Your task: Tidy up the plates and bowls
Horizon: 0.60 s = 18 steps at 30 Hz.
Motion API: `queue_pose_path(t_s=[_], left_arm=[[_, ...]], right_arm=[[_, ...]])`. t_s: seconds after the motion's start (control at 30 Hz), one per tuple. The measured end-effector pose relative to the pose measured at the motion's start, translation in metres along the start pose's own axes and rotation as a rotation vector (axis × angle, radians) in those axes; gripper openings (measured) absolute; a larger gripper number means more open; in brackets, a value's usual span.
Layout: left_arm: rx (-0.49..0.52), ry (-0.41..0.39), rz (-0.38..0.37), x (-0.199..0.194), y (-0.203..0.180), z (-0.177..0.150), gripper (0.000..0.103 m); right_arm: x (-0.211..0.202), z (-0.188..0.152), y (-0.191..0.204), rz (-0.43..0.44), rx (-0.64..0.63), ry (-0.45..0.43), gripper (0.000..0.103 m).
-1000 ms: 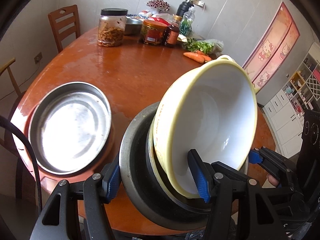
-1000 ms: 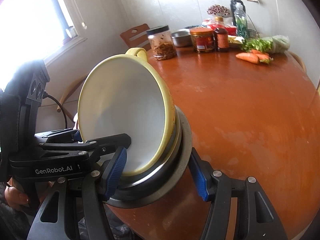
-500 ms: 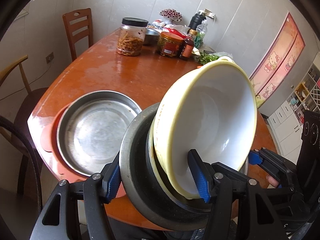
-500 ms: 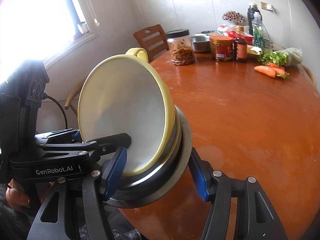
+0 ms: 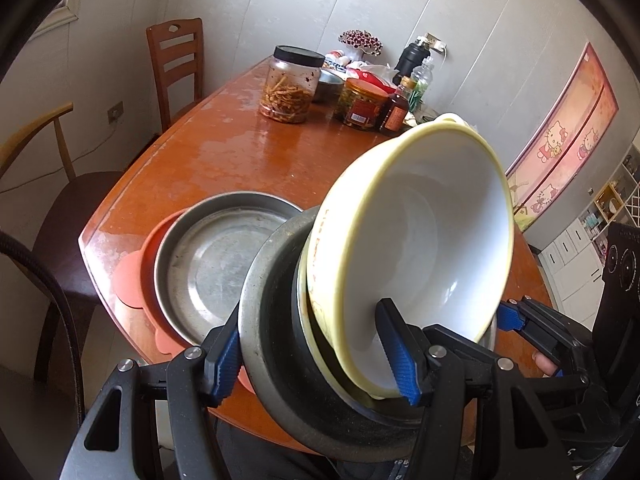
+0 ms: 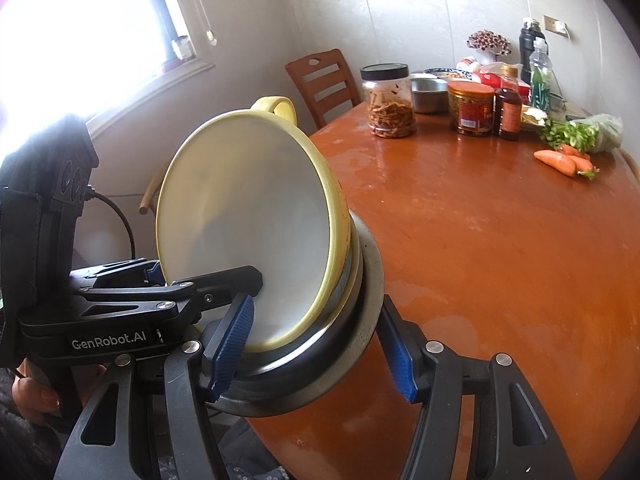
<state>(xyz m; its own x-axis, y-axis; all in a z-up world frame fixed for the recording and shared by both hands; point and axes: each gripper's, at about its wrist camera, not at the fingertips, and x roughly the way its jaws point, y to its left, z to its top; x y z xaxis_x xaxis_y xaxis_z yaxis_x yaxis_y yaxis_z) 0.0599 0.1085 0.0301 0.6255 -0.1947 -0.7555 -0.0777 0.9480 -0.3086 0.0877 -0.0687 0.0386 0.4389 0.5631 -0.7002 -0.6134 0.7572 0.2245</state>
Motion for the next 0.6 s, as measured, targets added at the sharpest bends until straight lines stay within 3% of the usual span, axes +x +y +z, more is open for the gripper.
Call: queue_pose_path(t_s=[0.6], left_arm=[[-0.031, -0.046, 0.045, -0.018, 0.029, 0.014, 0.062]], right_arm=[[0.017, 0.026, 0.027, 0.04, -0.066, -0.011, 0.064]])
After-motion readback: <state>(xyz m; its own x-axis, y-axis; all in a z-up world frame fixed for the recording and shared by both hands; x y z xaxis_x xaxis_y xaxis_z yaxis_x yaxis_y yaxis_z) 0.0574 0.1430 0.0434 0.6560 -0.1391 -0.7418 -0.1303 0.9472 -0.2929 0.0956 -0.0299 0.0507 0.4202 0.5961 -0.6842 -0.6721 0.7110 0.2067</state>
